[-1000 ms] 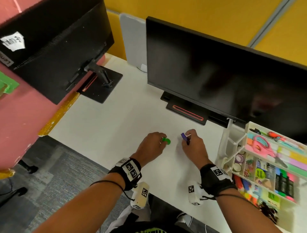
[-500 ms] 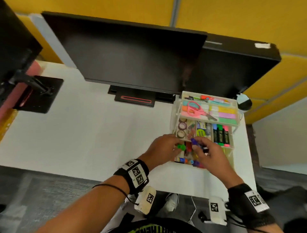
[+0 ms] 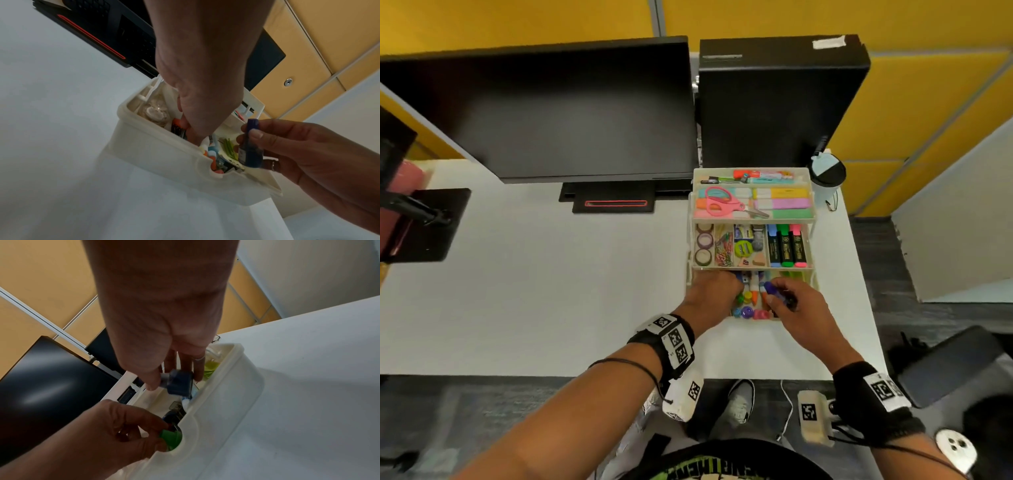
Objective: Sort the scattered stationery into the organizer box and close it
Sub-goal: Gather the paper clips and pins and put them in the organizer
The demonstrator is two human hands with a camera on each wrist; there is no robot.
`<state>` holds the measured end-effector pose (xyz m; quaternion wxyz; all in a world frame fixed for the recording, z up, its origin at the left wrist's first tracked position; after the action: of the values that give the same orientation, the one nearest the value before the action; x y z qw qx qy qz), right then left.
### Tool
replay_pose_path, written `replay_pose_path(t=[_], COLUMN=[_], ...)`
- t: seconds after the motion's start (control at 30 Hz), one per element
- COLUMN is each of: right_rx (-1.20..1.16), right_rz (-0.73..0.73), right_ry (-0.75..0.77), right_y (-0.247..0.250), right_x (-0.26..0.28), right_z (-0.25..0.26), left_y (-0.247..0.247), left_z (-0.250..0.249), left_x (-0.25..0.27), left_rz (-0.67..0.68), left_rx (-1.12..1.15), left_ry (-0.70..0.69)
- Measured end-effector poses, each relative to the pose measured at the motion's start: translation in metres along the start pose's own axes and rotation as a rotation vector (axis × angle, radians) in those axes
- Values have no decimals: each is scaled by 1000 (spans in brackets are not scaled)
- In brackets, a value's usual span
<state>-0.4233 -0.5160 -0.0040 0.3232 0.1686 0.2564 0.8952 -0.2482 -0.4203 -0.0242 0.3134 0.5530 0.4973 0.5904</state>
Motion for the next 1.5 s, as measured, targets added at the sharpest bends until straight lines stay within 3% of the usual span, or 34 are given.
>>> replay_pose_path(t=[0.3,0.57,1.17,1.5], right_rx=[51,-56,-152,-328], right_rz=[-110,-202,-229,-305], right_ry=[58,-91,-197,-306], right_y=[1,1,-10,-36], right_x=[-8,-10,-10,-10], right_z=[-5,-9,-10,-11], left_y=[-7,-1,-26,-16], left_z=[-10,-19,1,14], left_x=[-8,-10,-14,0], left_rz=[38,34,-34,-179], left_rx=[-104,-141,151,319], left_ry=[35,69,97,88])
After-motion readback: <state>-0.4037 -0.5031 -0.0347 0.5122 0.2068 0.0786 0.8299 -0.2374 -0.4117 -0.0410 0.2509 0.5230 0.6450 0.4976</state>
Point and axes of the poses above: each hand's wrist, its own x-axis away from the middle knuckle, its own y-axis out of the back of the hand, z = x × y, the point moved 2 cm from there along -x, towards the middle knuckle
